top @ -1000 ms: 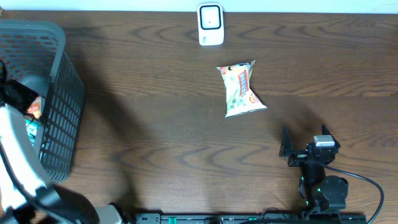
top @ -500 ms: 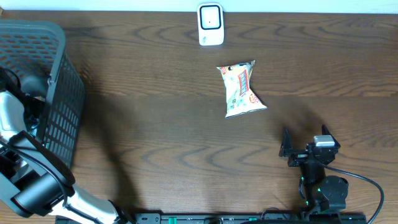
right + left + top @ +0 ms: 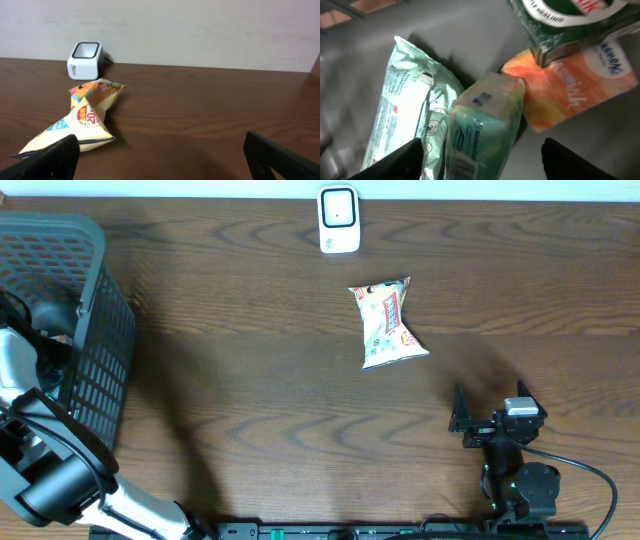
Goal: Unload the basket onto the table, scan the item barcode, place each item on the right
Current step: 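Reach the left gripper back into the basket and grasp the green packet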
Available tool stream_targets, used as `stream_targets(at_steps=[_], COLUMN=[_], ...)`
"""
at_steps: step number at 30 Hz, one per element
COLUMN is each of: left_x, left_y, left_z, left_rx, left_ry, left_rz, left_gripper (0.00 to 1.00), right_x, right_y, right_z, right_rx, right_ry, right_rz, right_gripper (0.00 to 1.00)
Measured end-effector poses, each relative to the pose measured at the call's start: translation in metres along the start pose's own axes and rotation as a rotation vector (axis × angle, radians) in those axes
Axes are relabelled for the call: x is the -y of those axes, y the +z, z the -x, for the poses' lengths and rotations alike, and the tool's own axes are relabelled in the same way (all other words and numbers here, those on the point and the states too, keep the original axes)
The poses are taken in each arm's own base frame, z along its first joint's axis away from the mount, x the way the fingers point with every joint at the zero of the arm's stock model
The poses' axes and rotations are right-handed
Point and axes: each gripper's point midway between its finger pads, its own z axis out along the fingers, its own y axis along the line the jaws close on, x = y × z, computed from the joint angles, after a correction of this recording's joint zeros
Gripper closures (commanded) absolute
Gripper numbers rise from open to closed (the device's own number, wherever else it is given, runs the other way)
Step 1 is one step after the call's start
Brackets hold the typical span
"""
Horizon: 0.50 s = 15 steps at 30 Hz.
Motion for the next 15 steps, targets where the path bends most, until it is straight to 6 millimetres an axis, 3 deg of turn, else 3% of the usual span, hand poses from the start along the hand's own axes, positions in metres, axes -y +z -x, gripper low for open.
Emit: stream_targets(at_steps=[8,12,15], left_x=[0.001,0.001,0.001], left_y=[0.017,0.011,-0.008], left_z=[-0.011,-0.010,-0.002], left_rx=[-0.054,-0.048,-0.008], left_ry=[0.008,0.011,-0.002], left_rz=[0.014,0.005,-0.019], left_gripper=[0.62,0.81,0.81], right_x=[0.000,0.000,0.000], right_y=[0.000,0.000,0.000], right_z=[0.000,0.000,0.000], right_rx=[0.000,0.000,0.000], right_ry=[0.000,0.000,0.000], right_rz=[0.000,0.000,0.000], right_gripper=[0.01,0.01,0.01])
